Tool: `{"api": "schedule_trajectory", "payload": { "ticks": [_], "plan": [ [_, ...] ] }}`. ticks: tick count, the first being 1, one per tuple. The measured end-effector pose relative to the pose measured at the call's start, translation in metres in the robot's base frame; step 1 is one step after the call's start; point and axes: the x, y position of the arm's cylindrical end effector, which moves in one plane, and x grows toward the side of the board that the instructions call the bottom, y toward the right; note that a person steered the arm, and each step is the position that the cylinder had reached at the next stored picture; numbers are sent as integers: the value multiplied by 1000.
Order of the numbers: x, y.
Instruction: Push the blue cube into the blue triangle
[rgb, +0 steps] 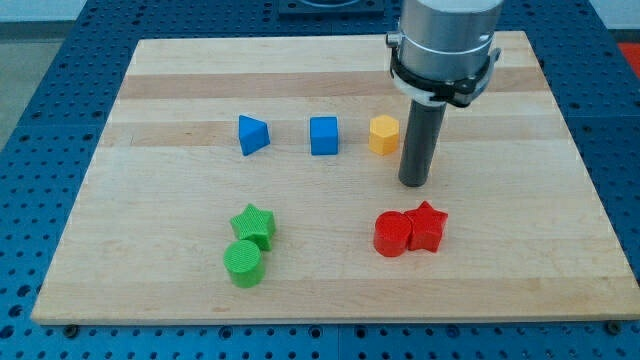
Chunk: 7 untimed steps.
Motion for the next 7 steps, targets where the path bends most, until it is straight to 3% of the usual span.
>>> {"api": "schedule_trajectory", "payload": {
  "ticks": [2,3,5,6,7],
  "plan": [
    [-26,-24],
    [-4,-17],
    [26,56],
    [-24,56],
    [-31,38]
  ]
}}
